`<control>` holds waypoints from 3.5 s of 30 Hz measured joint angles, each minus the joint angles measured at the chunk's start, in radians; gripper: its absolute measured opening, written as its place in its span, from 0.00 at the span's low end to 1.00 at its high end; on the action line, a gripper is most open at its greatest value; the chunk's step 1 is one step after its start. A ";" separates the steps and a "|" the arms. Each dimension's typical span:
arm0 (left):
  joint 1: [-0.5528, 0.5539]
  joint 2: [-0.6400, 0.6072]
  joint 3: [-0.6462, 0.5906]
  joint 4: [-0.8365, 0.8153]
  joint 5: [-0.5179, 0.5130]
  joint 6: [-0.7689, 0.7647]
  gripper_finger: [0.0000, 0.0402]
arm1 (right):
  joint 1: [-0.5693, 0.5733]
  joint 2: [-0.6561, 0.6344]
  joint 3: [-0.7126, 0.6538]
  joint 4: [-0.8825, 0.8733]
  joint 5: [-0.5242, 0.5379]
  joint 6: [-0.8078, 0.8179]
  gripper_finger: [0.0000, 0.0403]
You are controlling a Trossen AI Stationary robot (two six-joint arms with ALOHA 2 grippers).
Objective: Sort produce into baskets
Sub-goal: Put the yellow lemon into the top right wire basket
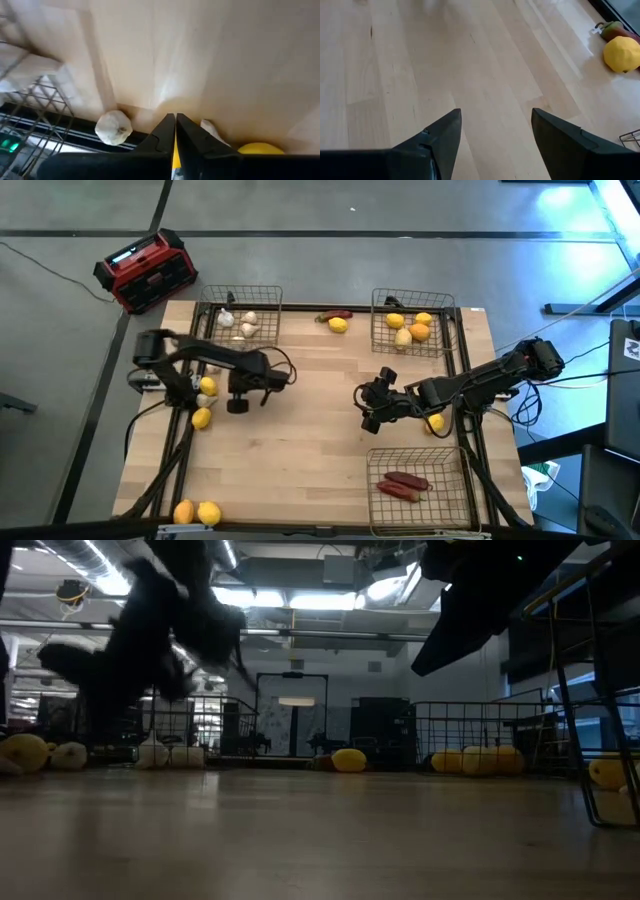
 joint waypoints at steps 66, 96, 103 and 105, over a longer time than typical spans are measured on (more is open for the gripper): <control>0.092 -0.318 -0.081 0.068 0.069 -0.305 0.99 | 0.000 0.000 0.000 0.024 0.000 -0.022 0.60; 0.098 -0.013 -0.220 -0.115 -0.025 -0.201 0.99 | 0.000 0.000 0.000 0.043 0.000 -0.022 0.60; 0.099 0.051 -0.229 -0.066 -0.042 -0.205 0.99 | 0.000 0.000 0.000 0.045 0.000 -0.022 0.60; 0.100 0.077 -0.230 -0.064 -0.041 -0.205 0.99 | 0.000 0.000 0.000 0.045 -0.002 -0.021 0.60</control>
